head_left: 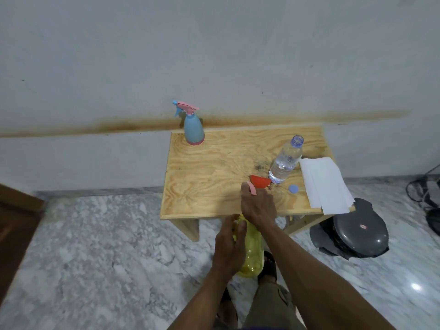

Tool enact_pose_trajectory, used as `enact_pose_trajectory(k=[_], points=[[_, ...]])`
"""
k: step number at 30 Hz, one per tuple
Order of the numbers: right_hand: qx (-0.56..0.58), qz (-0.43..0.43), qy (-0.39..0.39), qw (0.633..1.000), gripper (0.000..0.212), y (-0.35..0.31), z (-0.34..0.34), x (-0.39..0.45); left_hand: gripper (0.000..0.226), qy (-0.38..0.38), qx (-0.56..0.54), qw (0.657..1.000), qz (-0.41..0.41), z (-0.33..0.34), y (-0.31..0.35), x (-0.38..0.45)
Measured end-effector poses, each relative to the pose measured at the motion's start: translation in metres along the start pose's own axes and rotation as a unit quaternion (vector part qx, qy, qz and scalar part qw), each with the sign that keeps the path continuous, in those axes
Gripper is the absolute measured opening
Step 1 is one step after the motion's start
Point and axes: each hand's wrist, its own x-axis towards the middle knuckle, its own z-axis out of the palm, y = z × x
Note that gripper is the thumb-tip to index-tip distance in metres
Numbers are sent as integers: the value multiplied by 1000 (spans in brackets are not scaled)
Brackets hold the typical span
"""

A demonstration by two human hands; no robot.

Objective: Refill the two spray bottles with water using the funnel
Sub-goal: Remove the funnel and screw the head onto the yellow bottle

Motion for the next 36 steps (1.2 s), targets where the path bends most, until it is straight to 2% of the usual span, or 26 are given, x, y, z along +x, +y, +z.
enact_pose_trajectory(k=[5, 10, 16, 17, 20, 22, 25, 28, 33, 36], points=[[25, -12, -9, 1000, 49, 1, -1, -1, 13, 1, -3, 1000, 2, -1, 4, -2], [48, -4, -18, 999, 47, -6, -2, -6, 16, 4, 0, 1000, 3, -5, 4, -2], [120, -13, 8, 993, 56, -18, -3, -4, 17, -7, -7, 1000, 15, -17, 10, 8], [129, -21, 12, 991, 57, -22, -4, -3, 20, -15, -9, 1000, 19, -20, 11, 11], [166, -49, 18, 985, 54, -37, -13, -1, 48, -57, 4, 998, 24, -33, 12, 26], [197, -84, 21, 977, 51, -48, -19, -2, 51, -69, 14, 997, 45, -40, 18, 39], [226, -118, 25, 967, 39, -60, -22, 4, 58, -34, 14, 996, 86, -43, 28, 64], [202, -152, 58, 966, 29, -62, -22, 21, 66, 9, 14, 995, 101, -38, 36, 92], [159, -149, 109, 970, 34, -72, -14, 63, 70, 36, 17, 995, 94, -27, 45, 137], [153, -154, 94, 972, 33, -86, -14, 94, 77, 48, 41, 995, 80, -22, 48, 170]])
